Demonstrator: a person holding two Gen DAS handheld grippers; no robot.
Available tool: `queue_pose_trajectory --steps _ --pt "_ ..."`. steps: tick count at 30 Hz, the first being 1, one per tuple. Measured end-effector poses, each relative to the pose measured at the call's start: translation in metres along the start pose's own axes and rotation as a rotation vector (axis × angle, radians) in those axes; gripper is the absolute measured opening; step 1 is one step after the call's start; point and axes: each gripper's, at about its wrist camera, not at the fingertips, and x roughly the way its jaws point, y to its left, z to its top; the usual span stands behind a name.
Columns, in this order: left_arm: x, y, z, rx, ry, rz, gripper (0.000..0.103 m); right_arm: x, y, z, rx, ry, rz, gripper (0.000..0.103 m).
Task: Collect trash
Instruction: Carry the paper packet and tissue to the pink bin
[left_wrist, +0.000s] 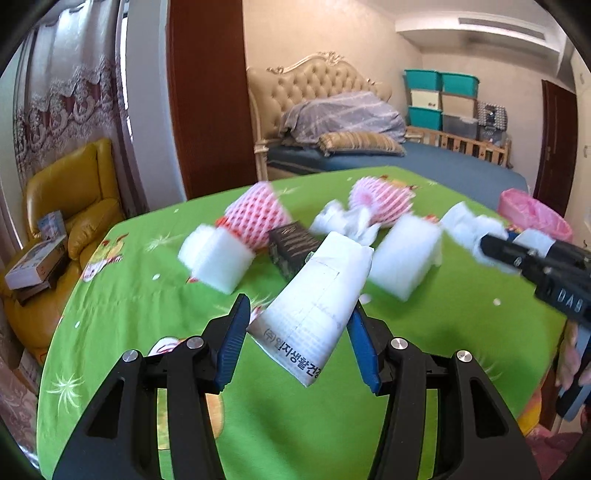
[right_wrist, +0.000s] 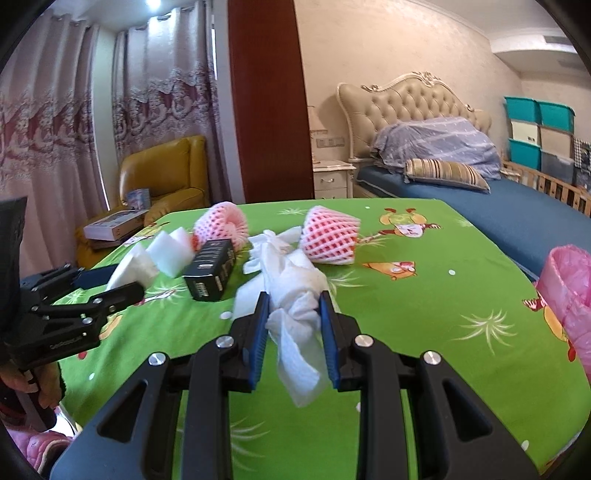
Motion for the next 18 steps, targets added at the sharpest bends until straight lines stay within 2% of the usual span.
queue_pose_trajectory --steps 7,13,18 --pt "-0.012 -0.021 0.010 0.036 -0.067 -0.025 0.051 -0.018 -0.009 0.002 0.018 -0.033 -0.003 0.026" --pt "-0.012 -0.043 0.021 0.090 -0.076 -0.056 0.051 -0.037 -0.028 0.005 0.042 -0.068 -0.027 0.026" --pt "-0.008 -0.071 0.033 0.135 -0.078 -0.117 0.051 -0.054 -0.043 0.007 0.039 -0.102 -0.070 0.026"
